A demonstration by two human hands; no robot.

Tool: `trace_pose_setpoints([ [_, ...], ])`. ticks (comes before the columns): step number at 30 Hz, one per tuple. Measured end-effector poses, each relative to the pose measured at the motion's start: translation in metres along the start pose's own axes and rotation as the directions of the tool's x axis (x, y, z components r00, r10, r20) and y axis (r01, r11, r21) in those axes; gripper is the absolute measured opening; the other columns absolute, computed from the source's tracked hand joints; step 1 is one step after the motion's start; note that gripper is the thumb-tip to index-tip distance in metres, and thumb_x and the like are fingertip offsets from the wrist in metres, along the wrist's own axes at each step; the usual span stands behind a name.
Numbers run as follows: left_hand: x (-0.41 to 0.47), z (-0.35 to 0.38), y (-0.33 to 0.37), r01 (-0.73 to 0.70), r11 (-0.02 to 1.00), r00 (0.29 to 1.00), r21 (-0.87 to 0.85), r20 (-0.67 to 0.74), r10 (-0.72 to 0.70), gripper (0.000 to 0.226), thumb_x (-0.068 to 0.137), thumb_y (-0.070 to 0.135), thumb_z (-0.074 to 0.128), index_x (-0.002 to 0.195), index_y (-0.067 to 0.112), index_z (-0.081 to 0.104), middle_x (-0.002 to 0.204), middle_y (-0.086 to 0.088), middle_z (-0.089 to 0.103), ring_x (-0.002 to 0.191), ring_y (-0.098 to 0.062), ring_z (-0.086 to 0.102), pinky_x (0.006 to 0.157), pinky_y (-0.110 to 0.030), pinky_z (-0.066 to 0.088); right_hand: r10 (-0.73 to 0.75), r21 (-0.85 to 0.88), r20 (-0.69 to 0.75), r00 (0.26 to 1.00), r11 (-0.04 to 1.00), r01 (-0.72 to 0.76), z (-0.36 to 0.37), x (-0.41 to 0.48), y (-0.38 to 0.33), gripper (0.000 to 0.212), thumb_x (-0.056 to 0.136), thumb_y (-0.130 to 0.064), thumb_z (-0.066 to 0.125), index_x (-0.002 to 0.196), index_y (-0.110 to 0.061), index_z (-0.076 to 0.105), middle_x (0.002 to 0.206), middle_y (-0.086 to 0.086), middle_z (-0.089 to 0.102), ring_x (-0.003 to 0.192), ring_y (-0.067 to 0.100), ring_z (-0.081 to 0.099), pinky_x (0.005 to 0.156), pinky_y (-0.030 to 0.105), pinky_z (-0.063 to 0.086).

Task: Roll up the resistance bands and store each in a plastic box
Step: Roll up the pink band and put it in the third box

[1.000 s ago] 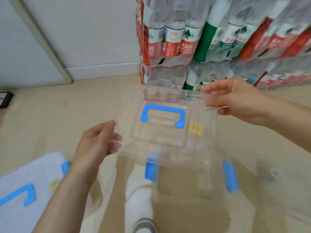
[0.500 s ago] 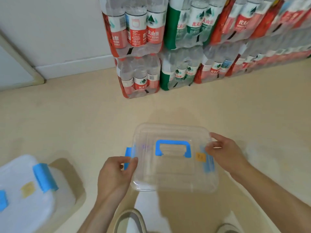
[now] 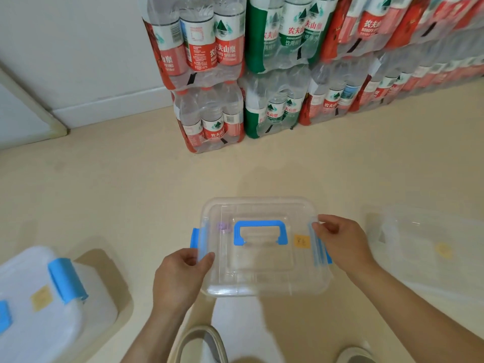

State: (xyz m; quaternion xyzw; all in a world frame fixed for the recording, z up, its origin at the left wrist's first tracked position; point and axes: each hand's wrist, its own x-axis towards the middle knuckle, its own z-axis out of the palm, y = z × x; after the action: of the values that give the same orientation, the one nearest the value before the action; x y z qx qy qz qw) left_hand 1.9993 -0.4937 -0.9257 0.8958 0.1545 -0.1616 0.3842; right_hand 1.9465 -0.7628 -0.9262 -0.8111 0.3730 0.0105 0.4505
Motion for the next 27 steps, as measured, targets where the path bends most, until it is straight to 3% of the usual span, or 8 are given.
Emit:
trace_pose_setpoints([
  [4,0.005,0.003,-0.001,0.107,0.987,0.994,-0.123,0.041,-0.103,0.020,0.074,0.032,0.078,0.082,0.017,0.069,0.075,-0.003,0.066,0.075,-0.024,0.064,0.069,-0.038,0.049,0.090,0.033,0.028,0.996,0.995,-0.091,-0.001,0.003,0.008,0.045,0.087,-0.033,0.065,0.128,-0.018,0.056,0.121,0.009,0.058,0.116,0.022,0.054,0.089,0.030,0.042],
  [7,0.005,0.004,0.001,0.089,0.992,0.995,-0.085,-0.034,-0.093,0.046,0.069,0.032,0.082,0.105,0.019,0.056,0.092,0.000,0.053,0.081,-0.022,0.060,0.071,-0.036,0.050,0.332,0.158,0.225,0.916,0.915,-0.370,-0.008,0.005,0.013,0.068,0.082,-0.047,0.066,0.139,-0.020,0.042,0.134,0.007,0.053,0.119,0.024,0.054,0.096,0.040,0.046],
  [11,0.008,0.000,-0.003,0.305,0.907,0.943,-0.291,0.224,-0.246,0.083,0.072,0.030,0.081,0.139,0.018,0.034,0.123,-0.004,0.056,0.105,-0.026,0.061,0.096,-0.043,0.047,0.318,0.160,0.420,0.850,0.896,-0.414,-0.018,0.001,0.016,0.038,0.082,-0.034,0.070,0.116,-0.019,0.064,0.110,0.004,0.069,0.100,0.019,0.065,0.082,0.035,0.052],
  [13,0.010,-0.002,-0.005,0.388,0.839,0.899,-0.381,0.356,-0.254,0.066,0.073,0.025,0.080,0.129,0.010,0.049,0.112,-0.010,0.068,0.096,-0.028,0.068,0.092,-0.045,0.051,0.274,0.172,0.370,0.888,0.919,-0.355,-0.017,0.000,0.014,0.022,0.084,-0.023,0.070,0.105,-0.016,0.068,0.104,0.008,0.071,0.095,0.022,0.067,0.073,0.032,0.053],
  [17,0.008,0.001,-0.003,0.238,0.906,0.962,-0.351,0.212,-0.170,0.016,0.074,0.017,0.078,0.089,0.017,0.073,0.082,-0.007,0.075,0.080,-0.027,0.071,0.081,-0.042,0.057,0.194,0.019,0.220,0.956,0.979,-0.203,-0.005,-0.002,0.005,0.013,0.087,-0.015,0.063,0.087,-0.003,0.069,0.092,0.022,0.070,0.085,0.035,0.069,0.072,0.041,0.058],
  [22,-0.001,0.004,0.006,-0.093,0.988,0.996,0.126,0.014,0.092,0.007,0.085,0.032,0.065,0.078,0.030,0.065,0.070,0.000,0.067,0.067,-0.019,0.062,0.060,-0.029,0.046,0.101,-0.462,0.111,0.989,0.886,-0.039,0.010,-0.010,-0.007,0.021,0.094,-0.023,0.047,0.077,-0.011,0.048,0.071,0.002,0.051,0.065,0.021,0.051,0.051,0.027,0.033],
  [24,-0.002,0.005,0.006,-0.212,0.873,0.975,0.440,0.030,0.222,0.023,0.090,0.040,0.055,0.076,0.021,0.055,0.071,0.000,0.055,0.062,-0.020,0.051,0.054,-0.029,0.035,0.077,-0.583,0.125,0.989,0.813,0.011,0.012,-0.012,-0.011,0.018,0.095,-0.019,0.042,0.079,-0.012,0.045,0.075,0.000,0.048,0.070,0.021,0.049,0.048,0.024,0.028],
  [27,-0.003,0.005,0.008,-0.229,0.772,0.968,0.593,0.059,0.242,0.031,0.095,0.045,0.041,0.087,0.016,0.051,0.079,0.002,0.043,0.068,-0.020,0.046,0.059,-0.028,0.036,0.063,-0.665,0.151,0.986,0.745,0.054,0.016,-0.013,-0.012,0.014,0.094,-0.014,0.039,0.103,-0.006,0.046,0.086,0.005,0.052,0.073,0.022,0.048,0.049,0.025,0.028],
])
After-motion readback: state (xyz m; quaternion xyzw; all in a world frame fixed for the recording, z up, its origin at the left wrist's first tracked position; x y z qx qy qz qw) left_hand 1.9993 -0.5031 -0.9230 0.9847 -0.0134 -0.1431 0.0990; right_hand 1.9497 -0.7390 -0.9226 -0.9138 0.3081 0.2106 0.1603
